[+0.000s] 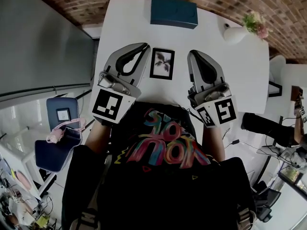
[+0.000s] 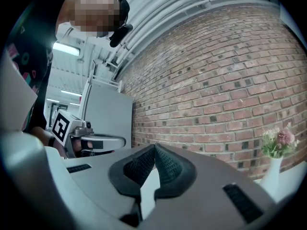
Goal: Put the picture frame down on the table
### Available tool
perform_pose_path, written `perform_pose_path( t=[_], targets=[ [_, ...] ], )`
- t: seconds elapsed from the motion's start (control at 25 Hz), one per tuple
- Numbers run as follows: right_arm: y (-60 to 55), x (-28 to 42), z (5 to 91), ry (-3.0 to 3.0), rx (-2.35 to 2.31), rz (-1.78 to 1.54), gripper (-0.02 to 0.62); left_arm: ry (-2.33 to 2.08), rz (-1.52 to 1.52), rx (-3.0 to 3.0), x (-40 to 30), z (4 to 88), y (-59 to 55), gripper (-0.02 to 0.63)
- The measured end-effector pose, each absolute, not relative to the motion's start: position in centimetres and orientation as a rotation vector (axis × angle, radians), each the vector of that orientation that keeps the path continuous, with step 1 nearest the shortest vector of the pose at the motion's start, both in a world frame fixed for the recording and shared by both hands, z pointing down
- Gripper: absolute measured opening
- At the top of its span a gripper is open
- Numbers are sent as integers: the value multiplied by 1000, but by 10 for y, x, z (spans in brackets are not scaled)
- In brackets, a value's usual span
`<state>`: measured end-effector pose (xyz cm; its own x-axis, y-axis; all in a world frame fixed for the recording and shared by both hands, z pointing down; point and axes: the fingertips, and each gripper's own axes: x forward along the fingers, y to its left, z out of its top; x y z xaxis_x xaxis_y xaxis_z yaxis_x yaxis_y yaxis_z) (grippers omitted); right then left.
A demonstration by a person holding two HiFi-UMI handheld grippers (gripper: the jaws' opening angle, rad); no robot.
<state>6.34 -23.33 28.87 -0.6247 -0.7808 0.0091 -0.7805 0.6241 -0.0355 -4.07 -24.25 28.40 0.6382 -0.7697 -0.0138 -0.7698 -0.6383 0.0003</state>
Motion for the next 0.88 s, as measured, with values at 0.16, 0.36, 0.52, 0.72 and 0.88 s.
perform_pose_path(
  t=[0.16, 0.36, 0.52, 0.72, 0.88],
  targets=[
    [-234, 64, 292, 2830, -1364, -71, 23, 1336, 21, -2840, -41, 284, -243, 31],
    [-235, 65, 293, 2820, -1368, -86, 23, 1338, 26, -2842, -40, 284, -243, 31],
    [-236, 65, 293, 2814, -1375, -91, 23, 1340, 20, -2846, -41, 285, -243, 31],
    [-238, 68, 297, 2812, -1387, -97, 23, 1335, 19, -2845, -40, 287, -244, 31],
    [-241, 70, 299, 2810, -1392, -107, 23, 1337, 10, -2848, -37, 288, -247, 31]
  ],
)
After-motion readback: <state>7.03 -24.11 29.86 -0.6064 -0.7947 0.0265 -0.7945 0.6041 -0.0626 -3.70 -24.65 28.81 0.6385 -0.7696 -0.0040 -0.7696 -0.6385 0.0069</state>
